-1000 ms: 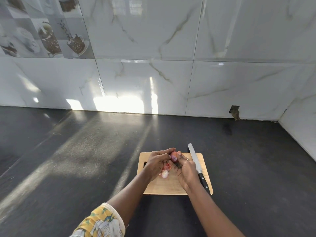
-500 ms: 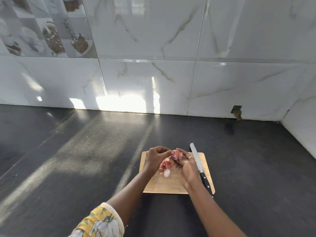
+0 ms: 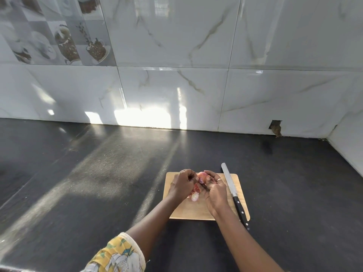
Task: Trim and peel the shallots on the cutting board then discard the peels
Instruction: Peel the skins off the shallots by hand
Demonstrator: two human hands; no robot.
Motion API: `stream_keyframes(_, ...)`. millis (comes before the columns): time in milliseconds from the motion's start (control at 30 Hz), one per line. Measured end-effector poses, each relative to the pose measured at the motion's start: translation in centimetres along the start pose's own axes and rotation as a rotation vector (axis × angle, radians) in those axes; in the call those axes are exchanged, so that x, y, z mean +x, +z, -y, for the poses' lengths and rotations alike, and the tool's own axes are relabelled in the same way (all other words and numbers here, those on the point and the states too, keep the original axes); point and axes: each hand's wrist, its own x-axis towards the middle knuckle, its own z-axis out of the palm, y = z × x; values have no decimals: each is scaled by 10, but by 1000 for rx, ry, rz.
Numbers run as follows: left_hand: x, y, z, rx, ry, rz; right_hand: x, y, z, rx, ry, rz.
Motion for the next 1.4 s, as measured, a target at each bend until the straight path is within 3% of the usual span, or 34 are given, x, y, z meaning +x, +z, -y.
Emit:
stream_keyframes(700, 1, 0, 0, 151, -8, 122, 0, -7, 10, -45, 64, 58)
stream_keyframes(900, 0, -2, -1, 192, 50, 92, 1, -7, 11, 71, 100, 43)
stream_keyframes(1100, -2, -8, 8, 158, -1, 48, 3, -10, 16, 176, 139, 25)
stream_keyframes(1400, -4, -9, 9, 54, 26, -55, -2, -10, 23, 162, 147, 110)
